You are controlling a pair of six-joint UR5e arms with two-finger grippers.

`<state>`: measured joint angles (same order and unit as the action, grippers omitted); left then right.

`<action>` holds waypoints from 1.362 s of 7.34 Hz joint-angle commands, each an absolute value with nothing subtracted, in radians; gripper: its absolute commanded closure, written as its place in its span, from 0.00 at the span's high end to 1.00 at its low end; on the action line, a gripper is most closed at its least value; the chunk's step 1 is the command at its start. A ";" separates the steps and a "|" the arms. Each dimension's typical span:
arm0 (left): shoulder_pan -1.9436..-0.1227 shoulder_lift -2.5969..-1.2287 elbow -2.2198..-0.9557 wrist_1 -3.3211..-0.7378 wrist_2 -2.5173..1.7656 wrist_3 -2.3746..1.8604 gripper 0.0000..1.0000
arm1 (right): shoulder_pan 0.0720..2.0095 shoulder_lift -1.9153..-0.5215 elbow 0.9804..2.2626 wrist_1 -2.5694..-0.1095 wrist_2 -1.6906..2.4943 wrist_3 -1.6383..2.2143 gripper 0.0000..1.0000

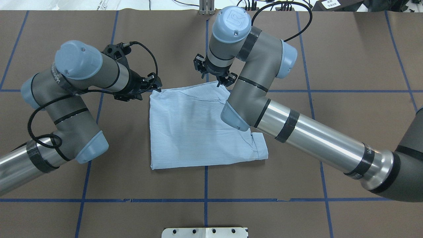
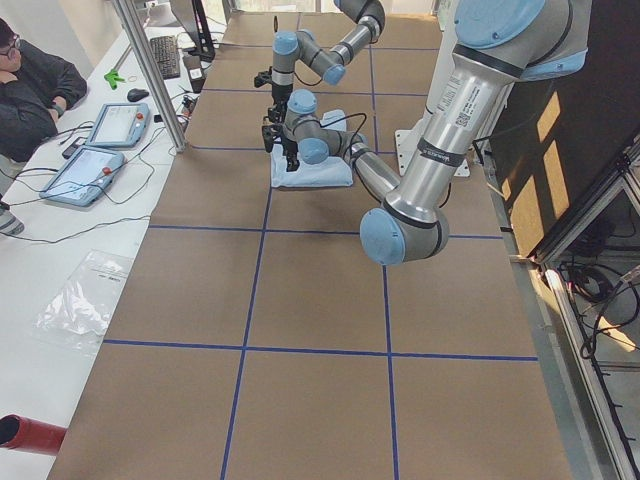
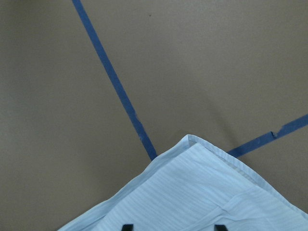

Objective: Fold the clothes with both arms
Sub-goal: 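Release the shirt and raise both grippers away from the table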

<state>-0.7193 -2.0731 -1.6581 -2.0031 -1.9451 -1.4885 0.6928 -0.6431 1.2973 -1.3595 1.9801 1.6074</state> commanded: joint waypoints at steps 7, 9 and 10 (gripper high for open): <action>-1.107 -1.797 -1.813 -1.910 -2.104 -0.838 1.00 | 1.071 -0.981 1.585 -1.623 2.142 0.646 1.00; -1.300 -1.740 -1.802 -1.823 -2.169 -0.476 1.00 | 1.240 -1.125 1.585 -1.626 2.227 0.289 1.00; -1.381 -1.730 -1.798 -1.743 -2.171 -0.298 1.00 | 1.314 -1.202 1.585 -1.626 2.270 0.141 1.00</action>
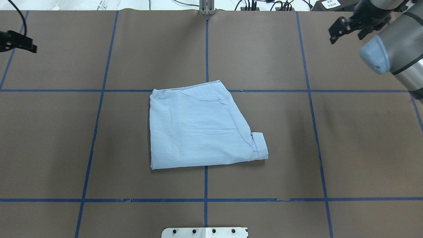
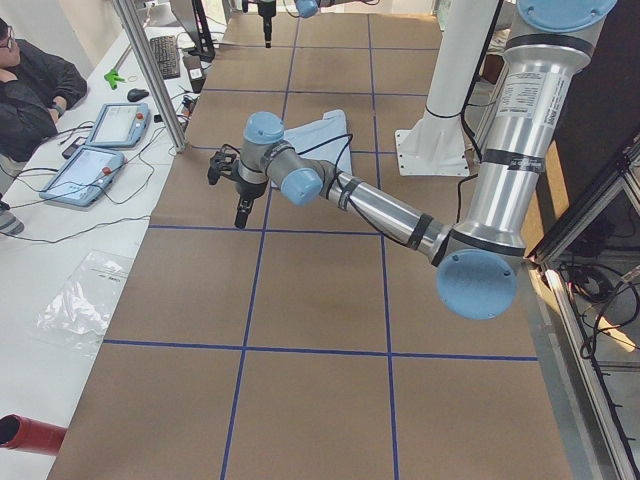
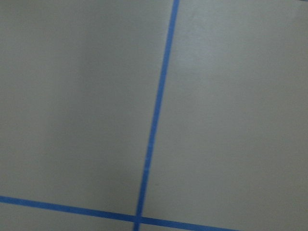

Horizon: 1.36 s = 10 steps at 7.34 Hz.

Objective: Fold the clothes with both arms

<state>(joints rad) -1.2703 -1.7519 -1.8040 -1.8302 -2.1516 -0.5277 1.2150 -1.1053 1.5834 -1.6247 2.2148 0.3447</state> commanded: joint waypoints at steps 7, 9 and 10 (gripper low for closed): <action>-1.580 -1.585 -1.592 -1.900 -2.266 -0.002 1.00 | 1.592 -1.483 1.592 -1.612 2.382 -0.176 1.00; -1.582 -1.496 -1.586 -1.960 -2.263 0.008 1.00 | 1.641 -1.650 1.592 -1.524 2.418 -0.160 1.00; -1.585 -1.488 -1.597 -1.944 -2.261 -0.001 1.00 | 1.641 -1.651 1.595 -1.528 2.434 -0.132 1.00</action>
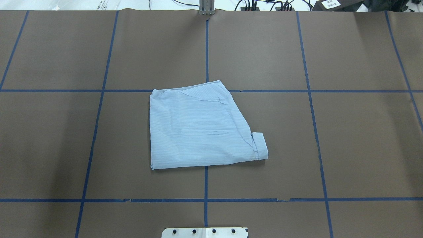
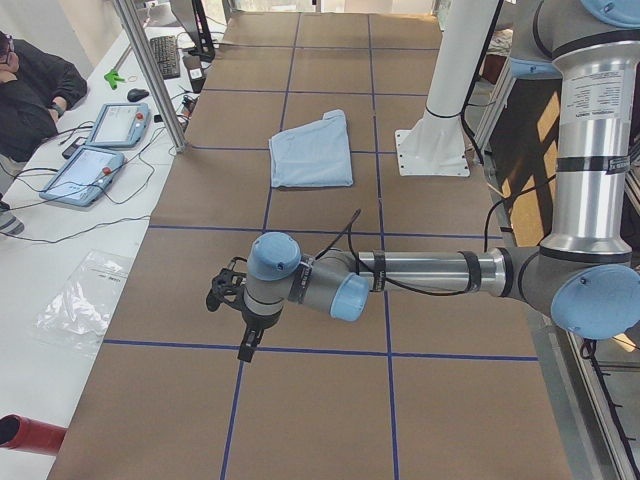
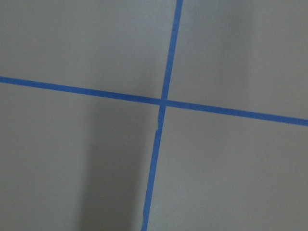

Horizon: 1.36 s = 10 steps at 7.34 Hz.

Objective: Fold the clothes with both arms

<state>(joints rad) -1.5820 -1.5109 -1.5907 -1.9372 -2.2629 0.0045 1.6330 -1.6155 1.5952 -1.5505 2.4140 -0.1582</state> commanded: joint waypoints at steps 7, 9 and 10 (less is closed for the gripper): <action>-1.582 -1.489 -1.735 -1.575 -2.373 -0.011 1.00 | 1.641 -1.647 1.671 -1.568 2.427 0.110 1.00; -1.582 -1.489 -1.744 -1.575 -2.372 -0.011 1.00 | 1.641 -1.652 1.674 -1.569 2.413 0.110 1.00; -1.582 -1.489 -1.746 -1.575 -2.372 -0.011 1.00 | 1.640 -1.654 1.674 -1.569 2.358 0.107 1.00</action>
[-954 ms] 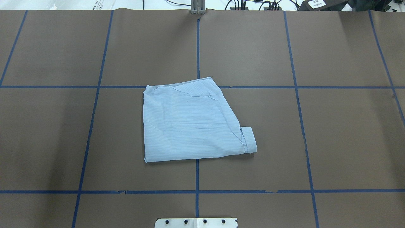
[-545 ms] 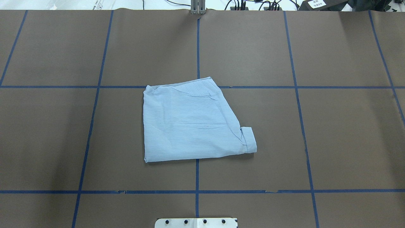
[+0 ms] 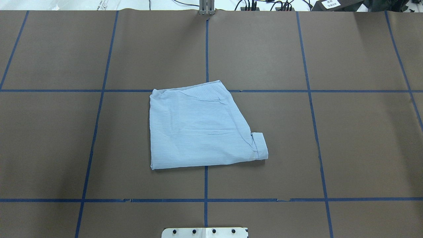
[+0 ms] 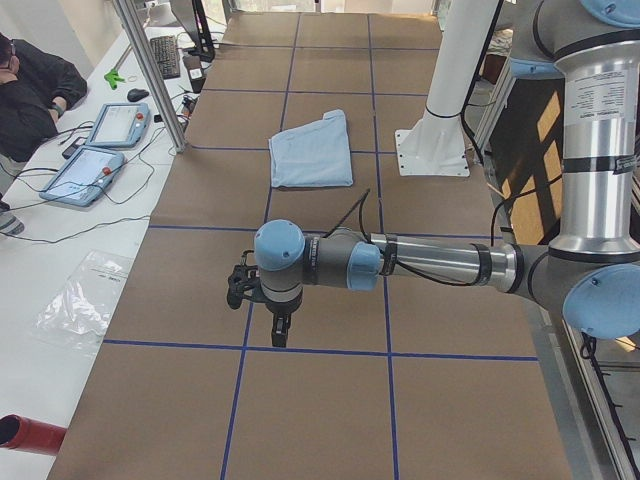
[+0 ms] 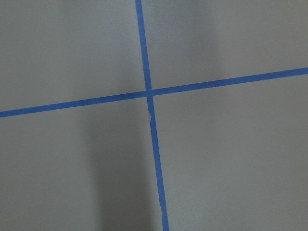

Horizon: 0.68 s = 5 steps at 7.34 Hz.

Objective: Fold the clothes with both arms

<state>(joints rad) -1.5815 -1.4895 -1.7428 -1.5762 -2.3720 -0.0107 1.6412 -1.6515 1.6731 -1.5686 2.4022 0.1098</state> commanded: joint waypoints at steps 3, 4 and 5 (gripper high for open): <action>-1.580 -1.489 -1.741 -1.577 -2.370 -0.006 1.00 | 1.632 -1.664 1.661 -1.571 2.335 0.103 1.00; -1.580 -1.489 -1.741 -1.577 -2.370 -0.003 1.00 | 1.626 -1.663 1.660 -1.571 2.336 0.103 1.00; -1.580 -1.489 -1.740 -1.578 -2.375 -0.002 1.00 | 1.618 -1.663 1.658 -1.578 2.335 0.103 1.00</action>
<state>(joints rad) -1.5801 -1.4895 -1.7412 -1.5773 -2.3710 -0.0041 1.6271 -1.6627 1.6609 -1.5724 2.3359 0.1026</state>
